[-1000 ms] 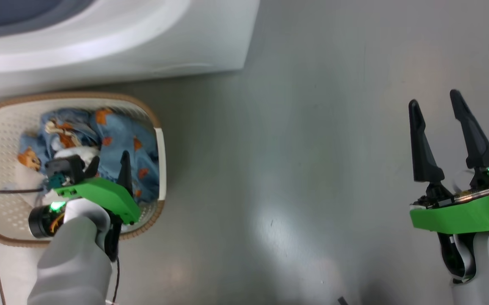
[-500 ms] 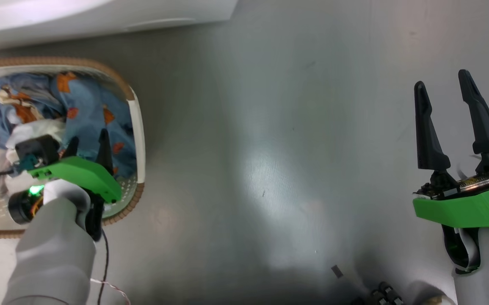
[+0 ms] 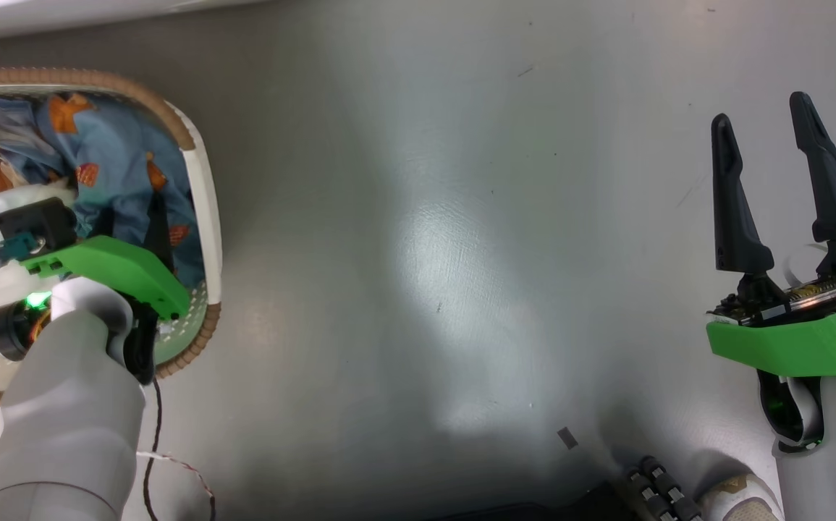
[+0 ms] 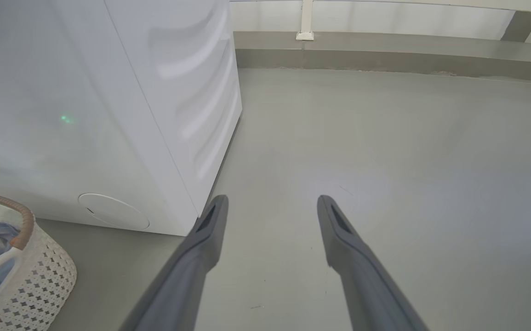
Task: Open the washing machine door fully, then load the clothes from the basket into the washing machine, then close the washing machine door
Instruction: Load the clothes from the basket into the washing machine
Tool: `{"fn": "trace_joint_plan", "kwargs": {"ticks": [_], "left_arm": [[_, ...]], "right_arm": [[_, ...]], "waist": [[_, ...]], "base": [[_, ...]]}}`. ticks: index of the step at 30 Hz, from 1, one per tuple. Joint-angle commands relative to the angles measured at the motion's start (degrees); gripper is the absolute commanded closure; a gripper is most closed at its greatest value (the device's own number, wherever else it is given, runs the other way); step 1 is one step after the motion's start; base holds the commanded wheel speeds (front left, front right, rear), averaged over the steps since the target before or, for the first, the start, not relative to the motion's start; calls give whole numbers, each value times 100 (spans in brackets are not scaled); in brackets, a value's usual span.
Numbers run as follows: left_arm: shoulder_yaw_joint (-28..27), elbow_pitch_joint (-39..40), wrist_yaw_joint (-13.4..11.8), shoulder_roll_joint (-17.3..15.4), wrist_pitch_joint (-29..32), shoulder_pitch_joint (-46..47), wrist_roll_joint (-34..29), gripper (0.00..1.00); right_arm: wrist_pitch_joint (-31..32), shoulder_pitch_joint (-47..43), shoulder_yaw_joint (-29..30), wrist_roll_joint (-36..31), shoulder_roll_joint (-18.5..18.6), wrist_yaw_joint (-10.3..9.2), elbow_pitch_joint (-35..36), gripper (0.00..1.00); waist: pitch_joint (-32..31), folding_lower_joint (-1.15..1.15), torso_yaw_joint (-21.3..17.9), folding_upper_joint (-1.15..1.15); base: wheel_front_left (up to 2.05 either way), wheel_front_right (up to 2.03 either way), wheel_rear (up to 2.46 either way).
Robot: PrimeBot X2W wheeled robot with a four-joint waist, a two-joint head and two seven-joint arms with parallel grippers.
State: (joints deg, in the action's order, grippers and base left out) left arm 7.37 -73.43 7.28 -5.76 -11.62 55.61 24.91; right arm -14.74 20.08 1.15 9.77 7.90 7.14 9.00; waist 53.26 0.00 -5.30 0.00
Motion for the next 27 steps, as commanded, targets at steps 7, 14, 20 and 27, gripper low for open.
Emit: {"fn": "trace_joint_plan", "kwargs": {"ticks": [7,14,20,27], "left_arm": [[-44,-41,12,-199,83,-196,118,100],[-10,-47,7,-173,-33,-306,164,100],[-49,-49,2,-160,-211,-497,243,100],[-128,191,-107,-182,-331,-801,248,100]], "right_arm": [[-26,-123,-108,32,42,35,110,0],[-26,-131,-75,16,43,35,58,0],[-26,-184,-49,-3,62,35,6,0],[-26,-277,0,-15,111,35,-46,0]], "waist": [[-14,0,-3,0],[-186,0,59,0],[-457,0,157,0],[-841,0,280,0]], "base": [[0,0,0],[0,0,0],[0,0,0],[0,0,0]]}}
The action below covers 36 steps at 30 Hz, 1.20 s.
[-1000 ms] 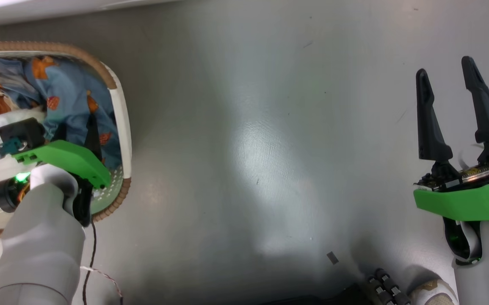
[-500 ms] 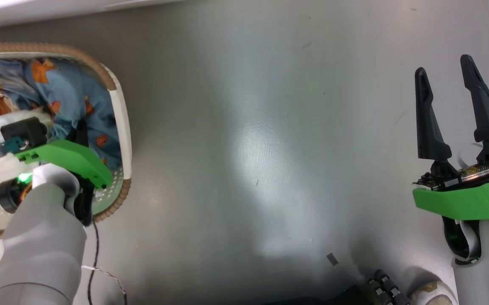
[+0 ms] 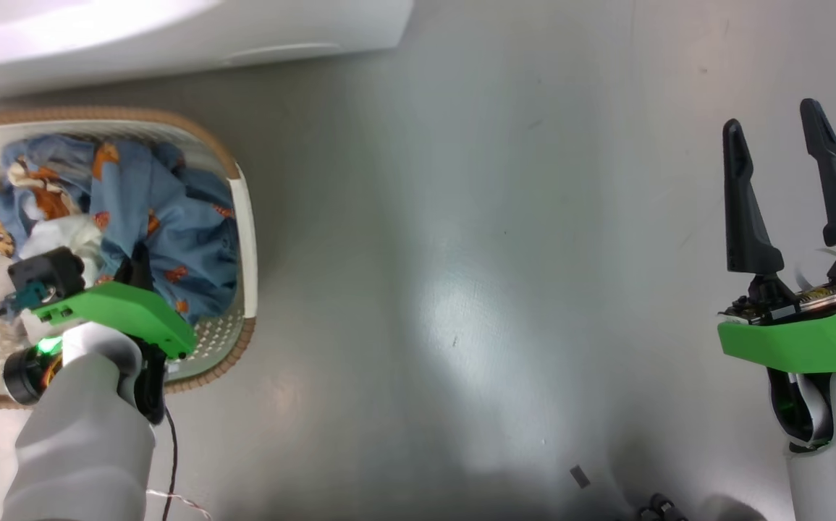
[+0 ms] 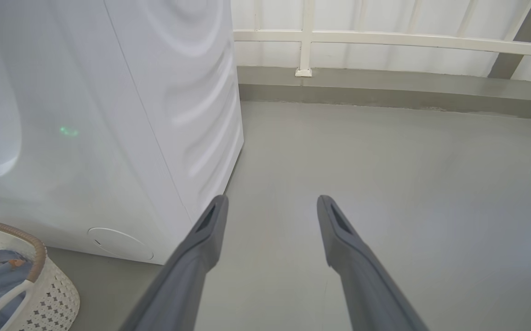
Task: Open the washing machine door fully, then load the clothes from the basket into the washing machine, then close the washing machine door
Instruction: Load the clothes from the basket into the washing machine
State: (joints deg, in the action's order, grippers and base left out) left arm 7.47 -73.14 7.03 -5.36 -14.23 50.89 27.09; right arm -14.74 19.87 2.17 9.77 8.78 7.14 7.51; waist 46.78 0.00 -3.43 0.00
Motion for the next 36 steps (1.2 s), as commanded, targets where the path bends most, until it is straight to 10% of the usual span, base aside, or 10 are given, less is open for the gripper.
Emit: {"fn": "trace_joint_plan", "kwargs": {"ticks": [1,36], "left_arm": [[-164,298,-117,-244,-72,-395,10,100],[-1052,5077,-427,72,-76,-3350,-1599,100]], "right_arm": [[-26,-268,-103,-21,29,35,94,0],[-26,-1371,-86,-117,-105,35,-563,0]], "waist": [[-245,0,106,0],[-2786,0,460,0]], "base": [[0,0,0],[0,0,0]]}}
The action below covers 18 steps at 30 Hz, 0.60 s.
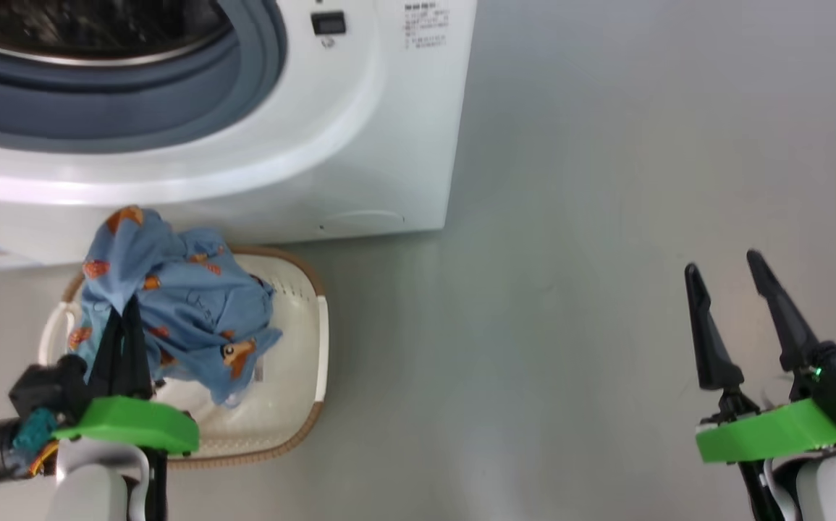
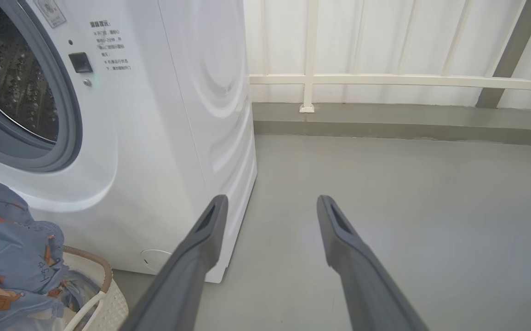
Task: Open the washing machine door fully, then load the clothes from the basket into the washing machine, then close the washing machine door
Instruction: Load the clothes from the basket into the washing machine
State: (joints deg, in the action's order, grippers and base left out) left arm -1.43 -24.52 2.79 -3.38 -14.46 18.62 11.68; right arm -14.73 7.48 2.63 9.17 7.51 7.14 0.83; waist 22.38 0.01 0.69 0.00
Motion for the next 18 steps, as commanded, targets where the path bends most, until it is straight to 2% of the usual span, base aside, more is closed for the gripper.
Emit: {"fn": "trace_joint_plan", "kwargs": {"ticks": [1,18], "left_arm": [[-153,322,-2,-115,-53,-206,-78,100],[37,1404,37,-106,79,-1385,-204,100]], "right_arm": [[-27,-178,-136,-62,13,35,85,0],[6,-792,-347,-58,-234,35,-131,0]], "waist": [[-424,-1,54,0],[-1556,-1,73,0]], "base": [[0,0,0],[0,0,0]]}}
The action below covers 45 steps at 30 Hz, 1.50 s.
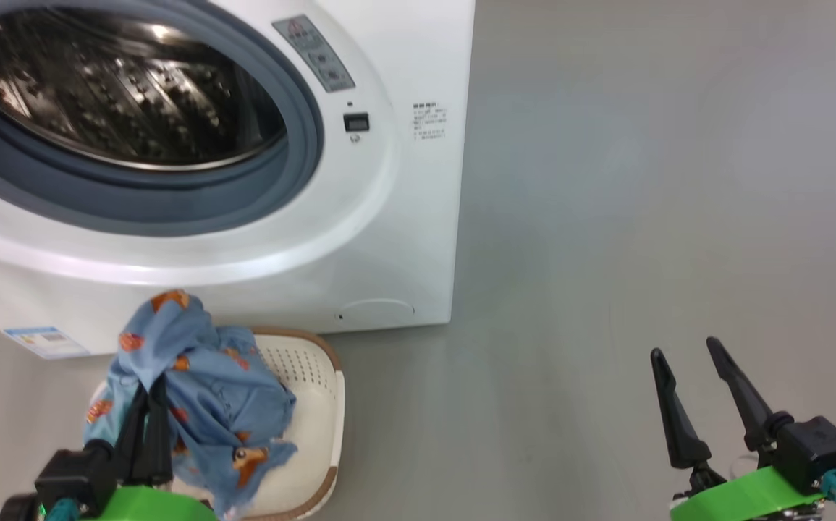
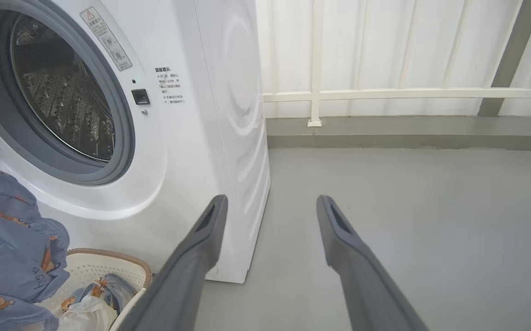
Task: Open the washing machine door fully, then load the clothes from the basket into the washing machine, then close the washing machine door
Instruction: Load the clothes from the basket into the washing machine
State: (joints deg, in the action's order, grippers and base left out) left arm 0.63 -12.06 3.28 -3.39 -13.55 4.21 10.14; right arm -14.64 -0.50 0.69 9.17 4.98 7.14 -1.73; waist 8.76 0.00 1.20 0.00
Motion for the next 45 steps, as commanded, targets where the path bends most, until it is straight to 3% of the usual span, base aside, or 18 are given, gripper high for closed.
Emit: {"fn": "trace_joint_plan", "kwargs": {"ticks": [1,23,45], "left_arm": [[-154,214,-17,-104,22,1,-47,100],[-9,824,-66,-171,351,-681,82,100],[60,783,-140,-200,336,-657,212,100]], "right_arm": [[8,-27,-160,-61,3,35,132,0],[149,-544,-186,-71,-170,35,302,0],[175,-524,-209,-103,-199,35,375,0]], "waist": [[-235,0,29,0],[-748,0,111,0],[-679,0,112,0]], "base": [[0,0,0],[0,0,0],[0,0,0]]}}
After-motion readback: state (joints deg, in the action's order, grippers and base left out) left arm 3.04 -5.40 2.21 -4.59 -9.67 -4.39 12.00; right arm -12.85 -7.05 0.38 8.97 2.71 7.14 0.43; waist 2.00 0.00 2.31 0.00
